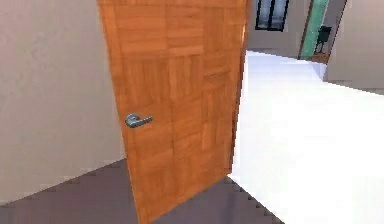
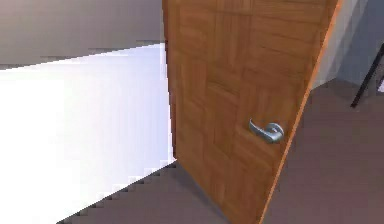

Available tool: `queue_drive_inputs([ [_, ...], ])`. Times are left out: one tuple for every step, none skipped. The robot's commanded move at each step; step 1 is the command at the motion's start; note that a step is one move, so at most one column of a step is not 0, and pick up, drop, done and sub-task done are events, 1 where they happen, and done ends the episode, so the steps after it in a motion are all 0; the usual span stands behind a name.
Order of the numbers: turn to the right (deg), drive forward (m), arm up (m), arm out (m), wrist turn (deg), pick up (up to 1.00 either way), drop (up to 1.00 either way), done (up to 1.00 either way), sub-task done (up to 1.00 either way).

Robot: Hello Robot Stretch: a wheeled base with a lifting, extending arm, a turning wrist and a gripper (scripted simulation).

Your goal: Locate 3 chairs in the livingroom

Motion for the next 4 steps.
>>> queue_drive_inputs([
  [30.0,0.0,0.0,0.0,0.0,0.0,0.0,0.0,0.0],
  [0.0,0.05,0.0,0.0,0.0,0.0,0.0,0.0,0.0],
  [0.0,1.0,0.0,0.0,0.0,0.0,0.0,0.0,0.0],
  [0.0,0.9,0.0,0.0,0.0,0.0,0.0,0.0,0.0],
])
